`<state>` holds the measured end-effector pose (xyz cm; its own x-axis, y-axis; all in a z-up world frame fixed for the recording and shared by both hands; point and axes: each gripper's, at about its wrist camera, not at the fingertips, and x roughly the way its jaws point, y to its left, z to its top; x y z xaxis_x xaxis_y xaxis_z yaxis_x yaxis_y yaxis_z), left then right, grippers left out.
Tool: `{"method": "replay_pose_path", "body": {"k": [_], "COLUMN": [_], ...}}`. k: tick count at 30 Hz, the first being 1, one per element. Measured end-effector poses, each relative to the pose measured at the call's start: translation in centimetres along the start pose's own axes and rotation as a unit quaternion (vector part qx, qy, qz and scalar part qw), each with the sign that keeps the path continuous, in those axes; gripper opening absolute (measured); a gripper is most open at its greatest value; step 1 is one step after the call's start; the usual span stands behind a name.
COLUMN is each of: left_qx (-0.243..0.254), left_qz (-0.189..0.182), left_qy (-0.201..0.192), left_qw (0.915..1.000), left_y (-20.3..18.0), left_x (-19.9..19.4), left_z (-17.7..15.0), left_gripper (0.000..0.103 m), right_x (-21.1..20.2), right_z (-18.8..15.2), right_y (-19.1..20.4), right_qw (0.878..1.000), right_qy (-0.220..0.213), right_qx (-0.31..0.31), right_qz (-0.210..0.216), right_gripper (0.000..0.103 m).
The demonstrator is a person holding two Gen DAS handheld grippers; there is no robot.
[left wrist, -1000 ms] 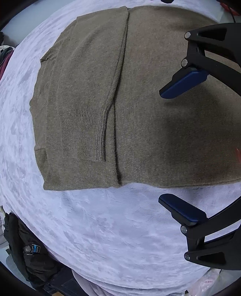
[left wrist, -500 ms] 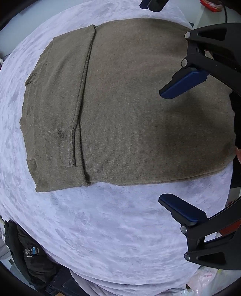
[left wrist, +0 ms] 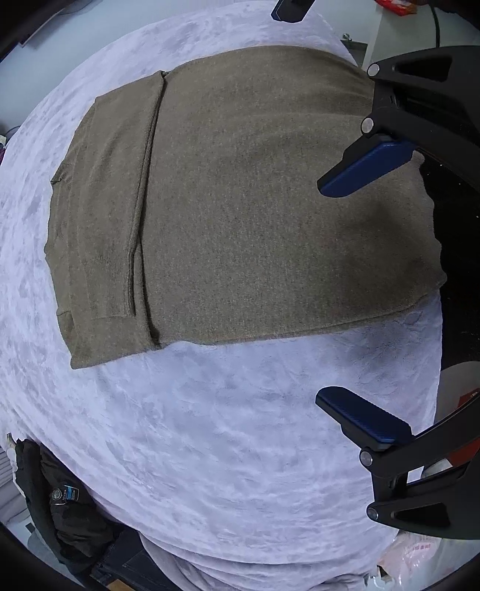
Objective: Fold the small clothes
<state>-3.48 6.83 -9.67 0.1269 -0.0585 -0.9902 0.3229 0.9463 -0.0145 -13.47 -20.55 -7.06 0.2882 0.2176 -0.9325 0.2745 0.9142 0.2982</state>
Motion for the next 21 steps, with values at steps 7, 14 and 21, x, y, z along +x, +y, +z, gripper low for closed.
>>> {"method": "replay_pose_path", "body": {"k": [7,14,21], "left_qx": [0.004,0.015,0.01], "left_qz": [-0.071,-0.125,-0.176], "left_qy": [0.01,0.038,0.056], "left_qw": [0.9975,0.9913,0.9828], "left_y": [1.6,2.0,1.0], "left_x": [1.6,4.1,6.0], "left_z": [-2.8,-5.8,-8.9], "left_gripper": [0.103,0.103,0.103], "right_x": [0.8,1.6,3.7], "right_z": [-2.3,-5.4,-8.8], "right_y": [-2.2,-6.9,-11.8], "right_qw": [0.999,0.995,0.986], "right_qy": [0.022,0.046,0.099], "right_qx": [0.029,0.08,0.106], "right_qz": [0.025,0.042,0.078], "right_gripper": [0.101,0.096,0.066]}}
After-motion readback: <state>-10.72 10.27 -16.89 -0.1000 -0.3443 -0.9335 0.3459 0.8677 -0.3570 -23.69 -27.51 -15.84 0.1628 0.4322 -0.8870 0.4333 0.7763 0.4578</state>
